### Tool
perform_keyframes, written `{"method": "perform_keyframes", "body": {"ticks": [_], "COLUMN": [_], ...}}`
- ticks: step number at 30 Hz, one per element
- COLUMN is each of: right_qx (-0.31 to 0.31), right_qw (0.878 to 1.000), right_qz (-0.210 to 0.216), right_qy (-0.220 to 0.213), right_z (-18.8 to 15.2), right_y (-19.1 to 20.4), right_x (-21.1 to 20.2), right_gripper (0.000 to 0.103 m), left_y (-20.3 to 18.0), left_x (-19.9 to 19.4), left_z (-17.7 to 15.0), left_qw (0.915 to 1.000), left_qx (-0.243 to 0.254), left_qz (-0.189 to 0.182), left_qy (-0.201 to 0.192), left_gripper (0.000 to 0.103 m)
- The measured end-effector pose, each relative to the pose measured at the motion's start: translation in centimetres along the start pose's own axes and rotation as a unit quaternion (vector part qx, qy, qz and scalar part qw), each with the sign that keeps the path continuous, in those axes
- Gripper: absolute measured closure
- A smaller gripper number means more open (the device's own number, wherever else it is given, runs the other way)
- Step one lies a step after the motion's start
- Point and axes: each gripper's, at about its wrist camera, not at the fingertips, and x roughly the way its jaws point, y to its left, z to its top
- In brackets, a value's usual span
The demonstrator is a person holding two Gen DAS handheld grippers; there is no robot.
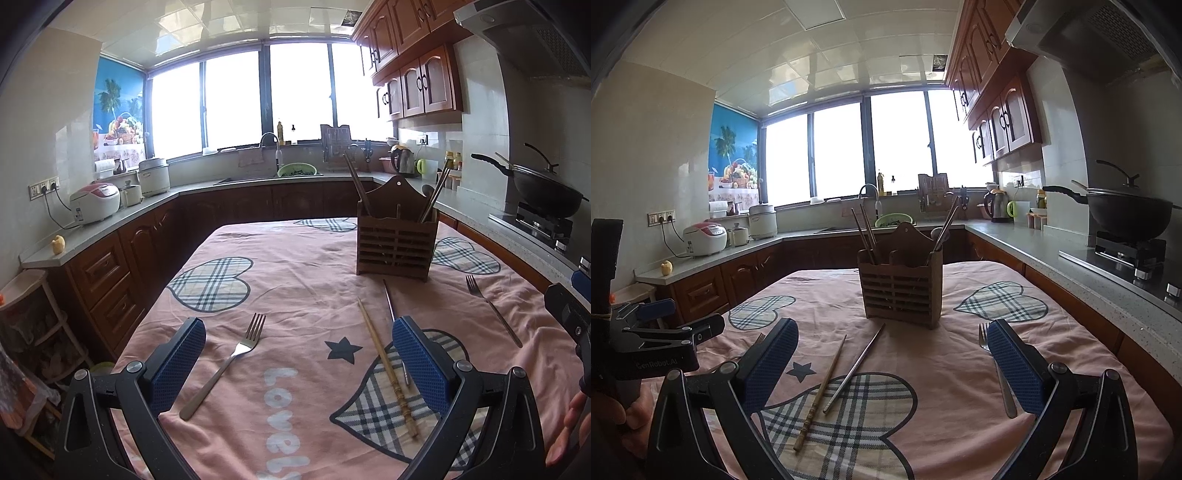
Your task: Organize utensils
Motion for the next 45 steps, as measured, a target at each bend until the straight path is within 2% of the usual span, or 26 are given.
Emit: {"method": "perform_keyframes", "body": {"ticks": [45], "right_qx": [0.001], "right_qw": [1.0], "right_qz": [0.013], "right_qy": [-0.008], "right_z": [0.85], "right_y": [0.48], "right_x": [-0.52], "right_gripper": [0.0], "left_y": [-0.46], "left_x": [-0.37], "left_z": [-0.16], "left_qw": [1.0], "left_qx": [0.001], "left_qz": [0.0], "left_qy": [-0.003], "left_gripper": [0.001]}}
